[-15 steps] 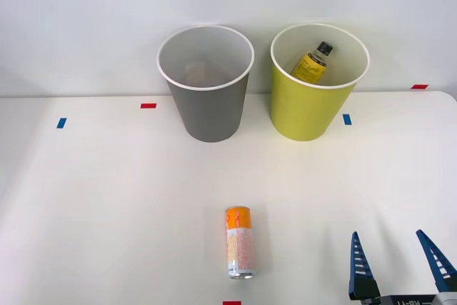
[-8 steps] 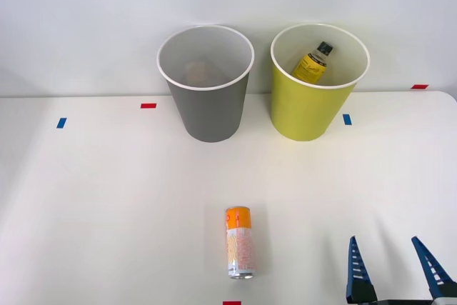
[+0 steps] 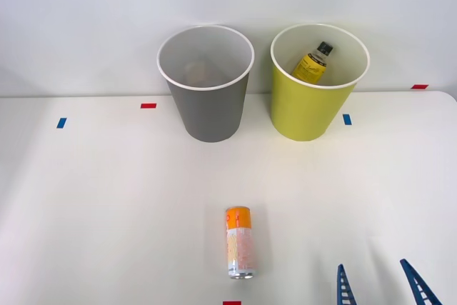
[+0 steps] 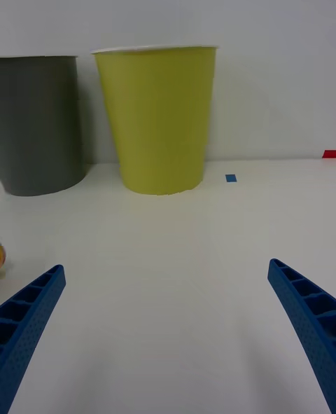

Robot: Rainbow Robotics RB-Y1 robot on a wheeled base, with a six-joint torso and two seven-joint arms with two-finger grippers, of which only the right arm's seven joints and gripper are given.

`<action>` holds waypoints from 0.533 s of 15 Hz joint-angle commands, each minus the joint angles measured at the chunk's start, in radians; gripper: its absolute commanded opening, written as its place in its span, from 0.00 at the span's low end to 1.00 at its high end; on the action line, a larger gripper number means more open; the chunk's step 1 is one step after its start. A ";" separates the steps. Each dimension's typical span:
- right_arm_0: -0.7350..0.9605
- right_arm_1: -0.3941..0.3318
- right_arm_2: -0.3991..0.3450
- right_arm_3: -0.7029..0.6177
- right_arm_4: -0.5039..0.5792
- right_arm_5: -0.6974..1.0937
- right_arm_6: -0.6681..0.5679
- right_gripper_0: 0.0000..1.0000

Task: Put cans in the gray bin, plastic bottles in the light green bin

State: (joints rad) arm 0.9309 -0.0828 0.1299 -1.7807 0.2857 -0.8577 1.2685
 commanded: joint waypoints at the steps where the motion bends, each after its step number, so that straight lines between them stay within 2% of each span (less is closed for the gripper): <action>1: 0.022 0.008 -0.007 -0.002 0.056 -0.047 0.003 1.00; 8: 0.046 0.026 0.005 -0.002 0.070 -0.057 0.020 1.00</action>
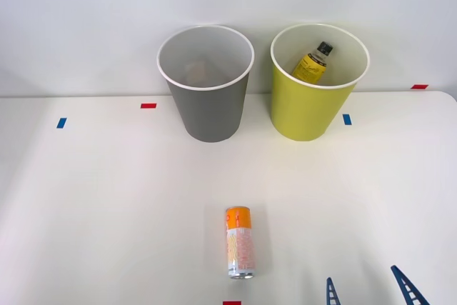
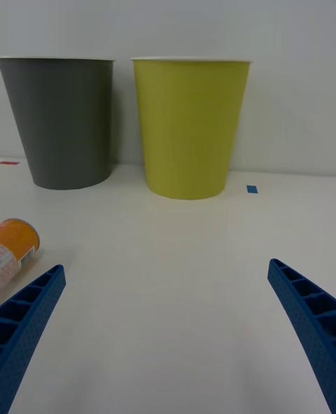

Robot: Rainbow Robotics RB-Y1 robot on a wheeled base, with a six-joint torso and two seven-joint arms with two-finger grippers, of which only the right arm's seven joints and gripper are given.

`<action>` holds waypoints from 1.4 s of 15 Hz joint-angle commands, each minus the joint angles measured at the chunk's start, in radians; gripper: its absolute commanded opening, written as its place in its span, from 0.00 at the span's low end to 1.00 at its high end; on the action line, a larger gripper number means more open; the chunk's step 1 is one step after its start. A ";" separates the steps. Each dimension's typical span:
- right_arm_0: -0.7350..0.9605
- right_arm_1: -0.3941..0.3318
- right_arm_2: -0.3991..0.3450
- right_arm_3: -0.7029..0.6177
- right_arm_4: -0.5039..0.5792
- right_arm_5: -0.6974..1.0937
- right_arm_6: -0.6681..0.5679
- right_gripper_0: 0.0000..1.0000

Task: Put cans in the gray bin, plastic bottles in the light green bin

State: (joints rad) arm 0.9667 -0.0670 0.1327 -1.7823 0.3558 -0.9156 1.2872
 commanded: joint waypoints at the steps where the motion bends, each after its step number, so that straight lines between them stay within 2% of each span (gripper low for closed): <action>1: 0.014 0.012 0.004 0.000 0.000 0.003 0.001 1.00; 21: 0.014 0.012 0.005 0.000 -0.001 0.003 0.001 1.00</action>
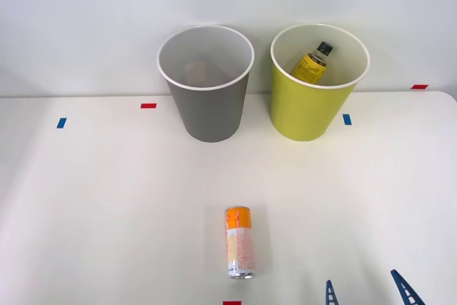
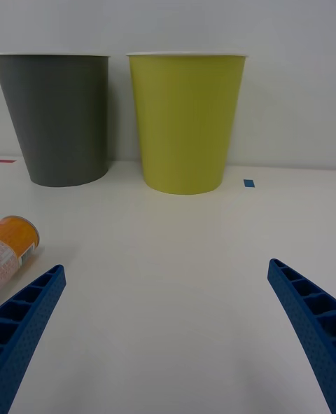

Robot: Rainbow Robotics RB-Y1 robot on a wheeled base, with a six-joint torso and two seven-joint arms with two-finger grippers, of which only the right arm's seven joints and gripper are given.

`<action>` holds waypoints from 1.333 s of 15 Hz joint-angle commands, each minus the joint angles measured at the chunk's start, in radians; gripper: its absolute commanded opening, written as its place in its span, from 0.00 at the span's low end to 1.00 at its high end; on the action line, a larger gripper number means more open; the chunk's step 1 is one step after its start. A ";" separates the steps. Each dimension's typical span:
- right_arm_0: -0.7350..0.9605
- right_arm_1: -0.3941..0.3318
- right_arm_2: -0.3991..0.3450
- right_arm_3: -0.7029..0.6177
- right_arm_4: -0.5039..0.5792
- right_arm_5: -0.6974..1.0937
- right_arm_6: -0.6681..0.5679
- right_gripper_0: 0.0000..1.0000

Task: Put cans in the gray bin, plastic bottles in the light green bin

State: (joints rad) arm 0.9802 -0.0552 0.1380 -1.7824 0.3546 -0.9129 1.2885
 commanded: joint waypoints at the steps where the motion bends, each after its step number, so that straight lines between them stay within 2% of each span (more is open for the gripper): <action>1: 0.000 0.000 0.000 0.000 0.000 0.000 0.000 1.00; 20: 0.000 0.000 0.000 0.000 0.000 0.000 0.000 1.00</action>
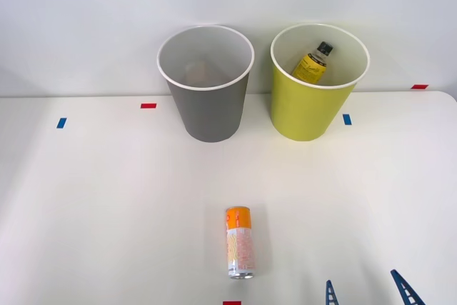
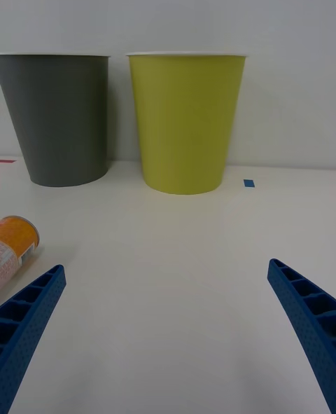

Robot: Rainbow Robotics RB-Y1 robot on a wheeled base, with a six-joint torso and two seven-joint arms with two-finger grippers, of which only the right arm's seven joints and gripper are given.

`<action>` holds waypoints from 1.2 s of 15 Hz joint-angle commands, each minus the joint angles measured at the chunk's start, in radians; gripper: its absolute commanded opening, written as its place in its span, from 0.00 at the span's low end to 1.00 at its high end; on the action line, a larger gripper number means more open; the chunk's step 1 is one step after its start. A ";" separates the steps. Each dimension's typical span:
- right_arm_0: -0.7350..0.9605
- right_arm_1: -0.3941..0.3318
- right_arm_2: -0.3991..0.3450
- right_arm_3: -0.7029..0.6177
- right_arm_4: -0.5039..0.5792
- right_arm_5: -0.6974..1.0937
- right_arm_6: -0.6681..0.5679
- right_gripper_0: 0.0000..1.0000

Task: Put cans in the gray bin, plastic bottles in the light green bin

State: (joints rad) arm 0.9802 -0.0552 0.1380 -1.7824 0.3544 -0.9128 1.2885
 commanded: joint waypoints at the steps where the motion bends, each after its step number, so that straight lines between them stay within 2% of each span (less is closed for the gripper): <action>1: 0.000 0.000 0.000 0.000 0.000 0.000 0.000 1.00; 18: 0.000 0.000 0.000 0.000 0.000 0.000 0.000 1.00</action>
State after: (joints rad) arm 0.9802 -0.0552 0.1381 -1.7825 0.3544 -0.9127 1.2885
